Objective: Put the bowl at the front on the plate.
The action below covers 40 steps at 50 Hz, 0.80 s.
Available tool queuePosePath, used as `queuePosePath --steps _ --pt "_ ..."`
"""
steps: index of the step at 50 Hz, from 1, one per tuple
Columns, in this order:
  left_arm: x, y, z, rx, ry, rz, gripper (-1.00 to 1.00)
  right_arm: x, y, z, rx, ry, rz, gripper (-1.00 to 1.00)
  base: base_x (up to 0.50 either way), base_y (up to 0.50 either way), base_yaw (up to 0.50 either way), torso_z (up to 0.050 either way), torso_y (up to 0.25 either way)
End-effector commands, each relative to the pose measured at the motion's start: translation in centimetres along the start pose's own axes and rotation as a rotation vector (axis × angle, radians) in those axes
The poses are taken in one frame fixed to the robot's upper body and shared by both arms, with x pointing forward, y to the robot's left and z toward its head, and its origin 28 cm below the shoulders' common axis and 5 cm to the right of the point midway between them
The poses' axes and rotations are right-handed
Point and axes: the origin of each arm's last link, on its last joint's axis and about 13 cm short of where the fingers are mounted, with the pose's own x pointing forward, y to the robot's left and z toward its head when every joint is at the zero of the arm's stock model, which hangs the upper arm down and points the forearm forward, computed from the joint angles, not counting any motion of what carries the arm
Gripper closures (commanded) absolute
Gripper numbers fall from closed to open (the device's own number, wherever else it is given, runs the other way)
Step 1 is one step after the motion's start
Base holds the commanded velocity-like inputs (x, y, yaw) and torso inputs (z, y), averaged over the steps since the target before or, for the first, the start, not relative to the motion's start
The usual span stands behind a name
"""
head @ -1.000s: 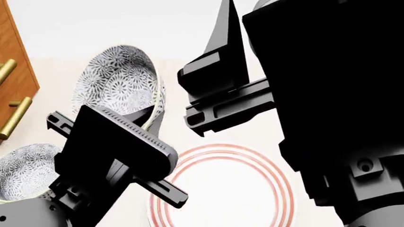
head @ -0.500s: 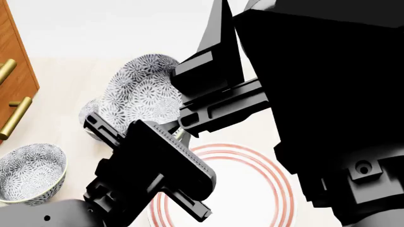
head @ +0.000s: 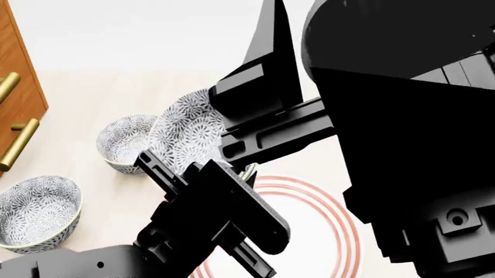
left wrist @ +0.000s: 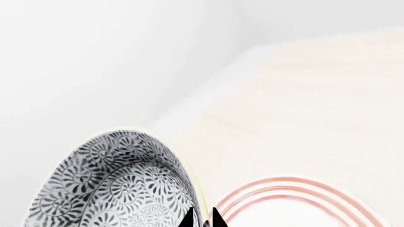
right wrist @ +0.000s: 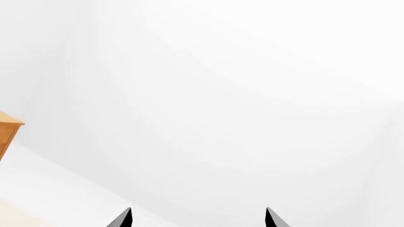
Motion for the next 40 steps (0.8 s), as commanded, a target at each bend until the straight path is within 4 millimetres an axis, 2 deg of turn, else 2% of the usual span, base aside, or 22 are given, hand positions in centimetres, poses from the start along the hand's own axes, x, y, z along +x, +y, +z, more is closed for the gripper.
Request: queuePosePath --steps 1,11,32,40 --pt "0.9 -0.2 0.0 -0.002 0.014 -0.017 1.00 -0.3 -0.2 0.3 -0.003 -0.008 -0.007 -1.00 0.00 0.00 0.00 0.000 0.010" --pt "1.5 -0.5 -0.5 -0.019 0.045 -0.057 1.00 -0.3 -0.4 0.8 -0.012 -0.015 -0.013 -1.00 0.00 0.00 0.00 0.000 0.000" --pt "1.7 -2.7 -2.1 0.007 0.076 -0.136 1.00 -0.6 -1.0 1.8 -0.034 -0.033 -0.033 -1.00 0.00 0.00 0.00 0.000 0.000" --pt "2.0 -2.8 -2.1 0.007 0.092 -0.142 1.00 -0.6 -1.0 2.2 -0.043 -0.055 -0.039 -1.00 0.00 0.00 0.00 0.000 0.000"
